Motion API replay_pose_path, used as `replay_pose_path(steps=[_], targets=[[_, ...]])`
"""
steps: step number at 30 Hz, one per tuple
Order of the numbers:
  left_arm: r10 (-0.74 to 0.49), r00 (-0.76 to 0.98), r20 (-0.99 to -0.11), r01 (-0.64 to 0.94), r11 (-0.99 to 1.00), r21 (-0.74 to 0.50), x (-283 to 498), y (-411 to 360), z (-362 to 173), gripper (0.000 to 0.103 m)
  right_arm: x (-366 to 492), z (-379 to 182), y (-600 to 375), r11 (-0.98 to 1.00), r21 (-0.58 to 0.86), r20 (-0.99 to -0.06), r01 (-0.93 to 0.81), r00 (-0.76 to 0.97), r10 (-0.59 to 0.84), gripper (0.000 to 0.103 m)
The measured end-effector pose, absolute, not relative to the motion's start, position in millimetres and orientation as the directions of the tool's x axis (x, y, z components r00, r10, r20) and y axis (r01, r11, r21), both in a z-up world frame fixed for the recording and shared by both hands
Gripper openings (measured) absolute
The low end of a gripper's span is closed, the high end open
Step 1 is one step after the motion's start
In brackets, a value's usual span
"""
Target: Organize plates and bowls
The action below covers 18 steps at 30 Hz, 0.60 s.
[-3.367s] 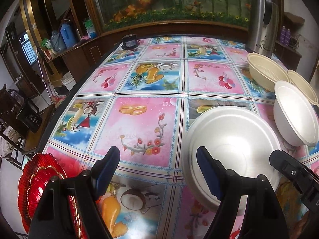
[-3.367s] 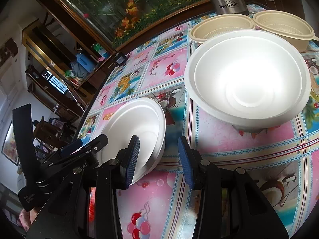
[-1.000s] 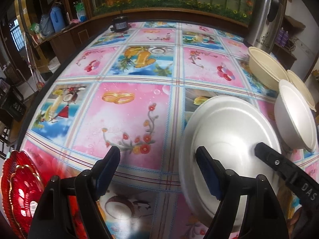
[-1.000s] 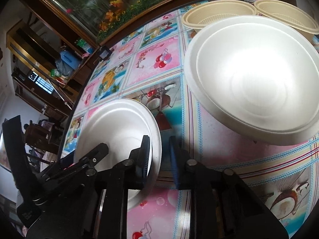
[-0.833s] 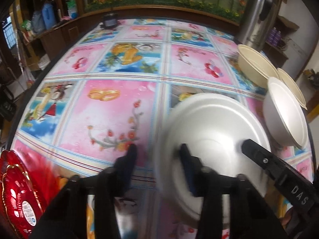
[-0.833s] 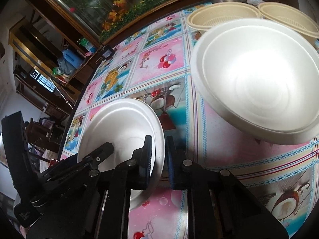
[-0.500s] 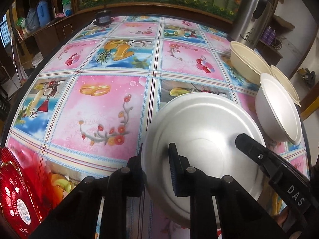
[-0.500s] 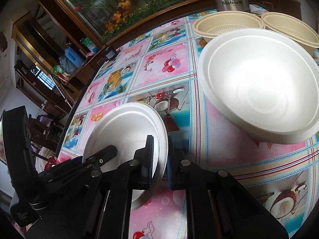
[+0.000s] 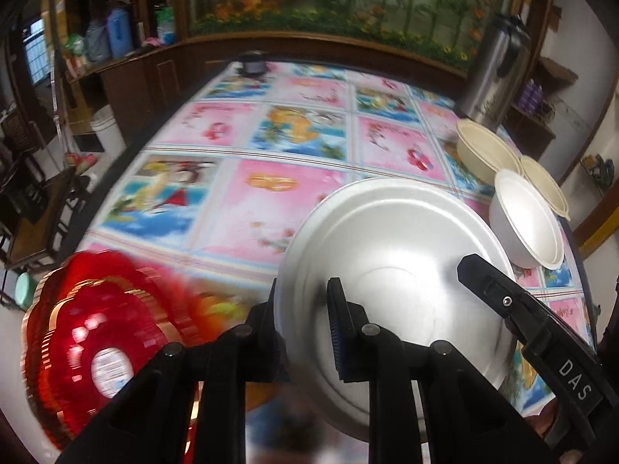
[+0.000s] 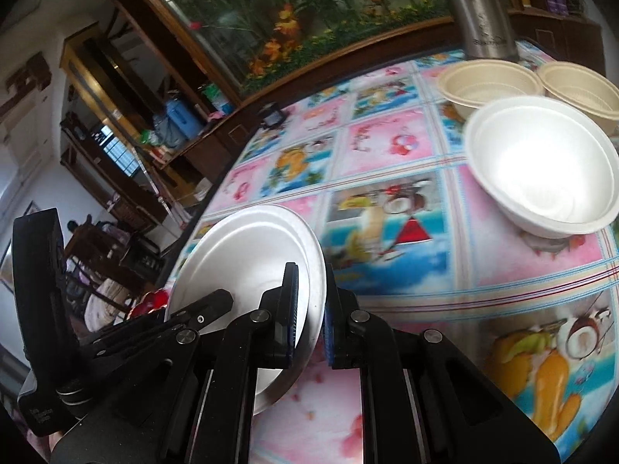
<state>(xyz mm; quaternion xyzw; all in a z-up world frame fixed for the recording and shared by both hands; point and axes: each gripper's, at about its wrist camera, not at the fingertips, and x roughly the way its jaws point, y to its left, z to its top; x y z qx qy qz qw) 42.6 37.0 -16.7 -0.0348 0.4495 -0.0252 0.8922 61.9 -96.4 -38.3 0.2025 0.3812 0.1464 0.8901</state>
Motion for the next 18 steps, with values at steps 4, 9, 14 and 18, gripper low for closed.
replay_pose_path(steps=[4, 9, 14, 18], targets=[[-0.024, 0.614, -0.789, -0.046, 0.997, -0.067, 21.7, 73.0, -8.1, 0.020, 54.0, -28.0, -53.4, 0.869, 0.458, -0.616, -0.185, 0.639, 0.461, 0.011], [0.036, 0.606, -0.795, -0.133, 0.989, -0.057, 3.7, 122.1, -10.8, 0.019, 47.7, -30.1, 3.9, 0.863, 0.427, -0.634, -0.269, 0.592, 0.498, 0.011], [0.087, 0.583, -0.808, -0.210, 0.977, -0.047, -5.8, 162.6, -22.1, 0.019, 45.2, -46.7, 52.0, 0.856, 0.401, -0.669, -0.327, 0.534, 0.518, 0.011], [0.103, 0.554, -0.826, -0.252, 0.967, -0.048, -7.6, 185.4, -35.6, 0.020, 45.1, -58.9, 81.9, 0.857, 0.367, -0.698, -0.362, 0.503, 0.511, 0.011]])
